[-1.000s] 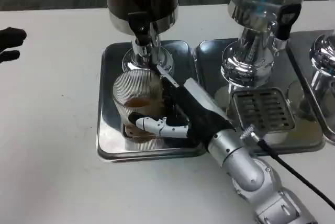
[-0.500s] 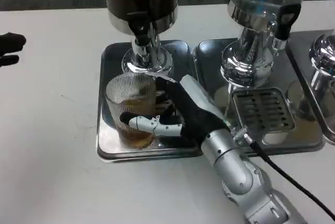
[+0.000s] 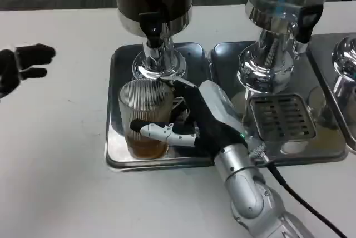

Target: Grasp the cup under the faucet to collect the drink, then remove the cup.

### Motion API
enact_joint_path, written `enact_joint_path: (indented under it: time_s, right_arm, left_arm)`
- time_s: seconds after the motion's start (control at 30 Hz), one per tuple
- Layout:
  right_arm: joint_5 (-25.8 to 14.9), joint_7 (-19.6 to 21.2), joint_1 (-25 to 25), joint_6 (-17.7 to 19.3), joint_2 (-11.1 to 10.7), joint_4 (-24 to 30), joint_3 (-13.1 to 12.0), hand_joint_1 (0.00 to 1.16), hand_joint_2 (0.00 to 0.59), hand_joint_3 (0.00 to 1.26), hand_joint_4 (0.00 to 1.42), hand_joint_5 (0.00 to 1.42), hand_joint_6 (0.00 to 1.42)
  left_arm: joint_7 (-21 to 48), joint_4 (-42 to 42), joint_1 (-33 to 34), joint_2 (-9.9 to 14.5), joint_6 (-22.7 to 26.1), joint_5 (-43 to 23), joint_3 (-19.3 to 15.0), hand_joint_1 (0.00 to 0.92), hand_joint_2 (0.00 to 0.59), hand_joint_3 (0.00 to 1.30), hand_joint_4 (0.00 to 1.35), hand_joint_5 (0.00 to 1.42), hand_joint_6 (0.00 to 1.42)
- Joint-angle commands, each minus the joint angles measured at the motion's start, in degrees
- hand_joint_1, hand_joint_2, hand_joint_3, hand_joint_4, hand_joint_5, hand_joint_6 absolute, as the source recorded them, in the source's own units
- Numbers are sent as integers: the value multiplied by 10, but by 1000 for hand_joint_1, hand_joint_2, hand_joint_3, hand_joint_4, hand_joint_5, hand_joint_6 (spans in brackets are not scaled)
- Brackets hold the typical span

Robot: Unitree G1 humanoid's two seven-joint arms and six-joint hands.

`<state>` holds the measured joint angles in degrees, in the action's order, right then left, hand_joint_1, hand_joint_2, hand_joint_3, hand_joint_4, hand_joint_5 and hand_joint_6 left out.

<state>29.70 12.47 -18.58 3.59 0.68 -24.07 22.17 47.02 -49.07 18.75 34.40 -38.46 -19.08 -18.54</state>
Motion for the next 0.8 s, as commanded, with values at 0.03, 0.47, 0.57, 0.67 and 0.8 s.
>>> enact_joint_path:
  time_s: [0.03,0.47,0.57,0.67,0.8]
  right_arm:
    - [1,26,10,10,5,7,-4,640,212,389,592,746,1060]
    - [8,74,26,16,5,11,-7,672,213,470,679,843,1178]
    - [9,87,29,22,6,12,-8,676,213,478,688,858,1196]
    - [12,97,31,27,4,15,-9,677,213,482,689,861,1199]
    - [12,110,37,32,0,27,-17,676,223,491,703,862,1215]
  left_arm:
    - [22,-10,30,-17,23,22,35,0,131,390,234,207,275]
    - [29,-54,73,-42,23,59,71,0,131,366,205,190,261]
    - [27,-58,74,-44,20,65,71,0,131,364,205,190,260]
    - [27,-60,72,-44,17,67,70,0,131,363,205,190,260]
    - [30,-56,69,-43,11,68,71,0,129,362,204,190,260]
